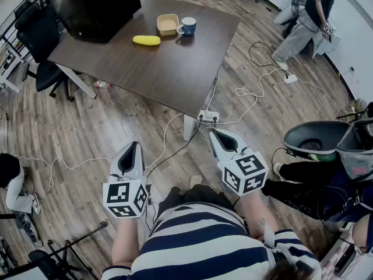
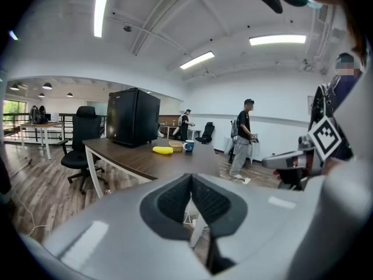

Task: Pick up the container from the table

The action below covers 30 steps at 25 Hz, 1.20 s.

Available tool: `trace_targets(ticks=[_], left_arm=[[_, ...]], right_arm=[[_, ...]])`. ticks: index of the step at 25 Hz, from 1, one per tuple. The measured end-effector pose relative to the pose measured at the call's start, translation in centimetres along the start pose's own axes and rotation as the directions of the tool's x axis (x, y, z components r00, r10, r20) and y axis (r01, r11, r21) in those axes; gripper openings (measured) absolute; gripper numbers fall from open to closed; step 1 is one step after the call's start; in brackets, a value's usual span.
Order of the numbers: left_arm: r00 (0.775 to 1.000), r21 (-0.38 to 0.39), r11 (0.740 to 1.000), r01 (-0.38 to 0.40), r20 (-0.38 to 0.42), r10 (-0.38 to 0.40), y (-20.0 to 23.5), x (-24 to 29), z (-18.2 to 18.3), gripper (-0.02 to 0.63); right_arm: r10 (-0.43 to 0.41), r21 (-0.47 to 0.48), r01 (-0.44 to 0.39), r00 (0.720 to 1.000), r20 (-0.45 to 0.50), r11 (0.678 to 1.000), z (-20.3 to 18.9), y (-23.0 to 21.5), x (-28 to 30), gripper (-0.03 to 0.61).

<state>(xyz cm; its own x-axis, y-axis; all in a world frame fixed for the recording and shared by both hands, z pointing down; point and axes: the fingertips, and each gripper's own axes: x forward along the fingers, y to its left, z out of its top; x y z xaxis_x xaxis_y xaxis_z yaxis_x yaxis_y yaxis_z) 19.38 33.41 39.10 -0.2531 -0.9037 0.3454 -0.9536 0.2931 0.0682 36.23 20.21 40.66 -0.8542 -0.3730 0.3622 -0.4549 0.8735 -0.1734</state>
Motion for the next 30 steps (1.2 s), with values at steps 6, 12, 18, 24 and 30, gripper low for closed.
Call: trace_targets(ticks=[6,12,18,24,30], left_arm=[[1.0,-0.033,0.999,0.005,-0.003,-0.005,-0.7,2.9,-0.1,0.0],[1.0,-0.066,0.998,-0.022,-0.011,0.021,-1.0,5.7,0.2,0.0],[0.998,-0.065,0.996,-0.061,-0.036,0.059,-1.3,7.4,-0.1,0.0],[0.995,-0.076,0.994,-0.083,-0.059,0.079,0.1,7.7,-0.9,0.0],[0.996,-0.073,0.994,-0.078,-0.042,0.075,3.0,8.7,0.2,0.0]], right_arm=[[-0.008,-0.021,0.008,1.0,0.002,1.0,0.1,-2.8,1.5,-0.006],[0.028,-0.007,-0.028,0.999,-0.026,1.0,-0.2,-5.3,3.6,-0.006],[0.068,0.011,-0.067,0.996,-0.055,0.998,-0.9,-6.9,5.7,-0.006],[0.104,0.0,-0.104,0.991,-0.079,0.995,-1.5,-6.3,8.1,-0.006],[0.09,-0.026,-0.093,0.992,-0.094,0.995,-0.2,-5.0,10.5,-0.006]])
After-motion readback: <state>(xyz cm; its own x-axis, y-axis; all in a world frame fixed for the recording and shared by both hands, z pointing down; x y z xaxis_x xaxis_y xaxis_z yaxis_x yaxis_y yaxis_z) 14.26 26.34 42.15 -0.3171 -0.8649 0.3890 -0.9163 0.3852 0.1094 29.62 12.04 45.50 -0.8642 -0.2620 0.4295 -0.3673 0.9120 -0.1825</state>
